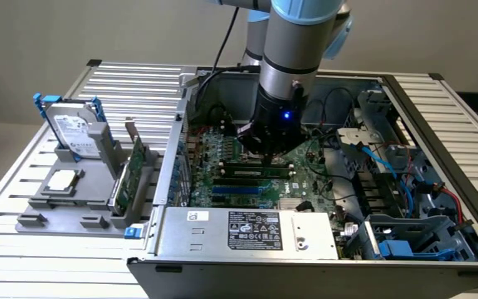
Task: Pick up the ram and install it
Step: 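Press down the ram until it locks into place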
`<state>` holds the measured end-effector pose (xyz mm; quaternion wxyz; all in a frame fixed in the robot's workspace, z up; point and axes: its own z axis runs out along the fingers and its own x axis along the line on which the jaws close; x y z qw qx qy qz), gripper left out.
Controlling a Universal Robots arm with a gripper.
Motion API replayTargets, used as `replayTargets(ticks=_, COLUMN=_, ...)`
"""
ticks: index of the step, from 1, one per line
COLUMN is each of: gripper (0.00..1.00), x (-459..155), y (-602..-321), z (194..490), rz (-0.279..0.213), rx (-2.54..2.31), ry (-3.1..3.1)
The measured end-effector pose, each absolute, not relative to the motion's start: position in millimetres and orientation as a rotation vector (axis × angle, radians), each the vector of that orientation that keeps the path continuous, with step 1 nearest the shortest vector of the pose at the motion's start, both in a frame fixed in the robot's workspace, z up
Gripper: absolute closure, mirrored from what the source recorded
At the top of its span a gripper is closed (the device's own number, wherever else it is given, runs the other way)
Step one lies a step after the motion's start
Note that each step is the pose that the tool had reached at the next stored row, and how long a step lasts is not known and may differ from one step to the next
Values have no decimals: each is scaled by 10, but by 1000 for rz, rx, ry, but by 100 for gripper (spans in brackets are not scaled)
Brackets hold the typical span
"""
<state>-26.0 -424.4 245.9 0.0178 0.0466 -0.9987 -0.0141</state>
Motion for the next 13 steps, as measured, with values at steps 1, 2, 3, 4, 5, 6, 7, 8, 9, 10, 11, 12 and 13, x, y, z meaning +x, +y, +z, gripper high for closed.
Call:
replayTargets(ticks=1, gripper=89, x=-260, y=-4244, z=2460, rz=-44, rx=124, ry=-3103)
replayTargets(ticks=2, gripper=89, x=-260, y=-4244, z=2460, rz=-45, rx=105, ry=-3104)
replayTargets(ticks=3, gripper=89, x=-260, y=-4244, z=2461, rz=-45, rx=84, ry=-3105)
replayTargets(ticks=4, gripper=89, x=-260, y=-4244, z=2461, rz=-46, rx=65, ry=-3105)
replayTargets(ticks=5, gripper=89, x=-259, y=-4244, z=2462, rz=-46, rx=45, ry=-3106)
replayTargets(ticks=6, gripper=89, x=-259, y=-4244, z=2463, rz=-46, rx=24, ry=-3106)
replayTargets(ticks=7, gripper=89, x=-261, y=-4244, z=2463, rz=-46, rx=13, ry=-3107)
replayTargets(ticks=8, gripper=89, x=-262, y=-4244, z=2463, rz=-46, rx=12, ry=-3107)
replayTargets(ticks=9, gripper=89, x=-261, y=-4244, z=2463, rz=-46, rx=12, ry=-3107)
replayTargets(ticks=10, gripper=89, x=-262, y=-4244, z=2463, rz=-46, rx=12, ry=-3107)
replayTargets(ticks=11, gripper=89, x=-262, y=-4244, z=2463, rz=-46, rx=12, ry=-3107)
replayTargets(ticks=12, gripper=89, x=-262, y=-4244, z=2463, rz=-46, rx=12, ry=-3107)
replayTargets(ticks=13, gripper=89, x=-262, y=-4244, z=2463, rz=-46, rx=12, ry=-3107)
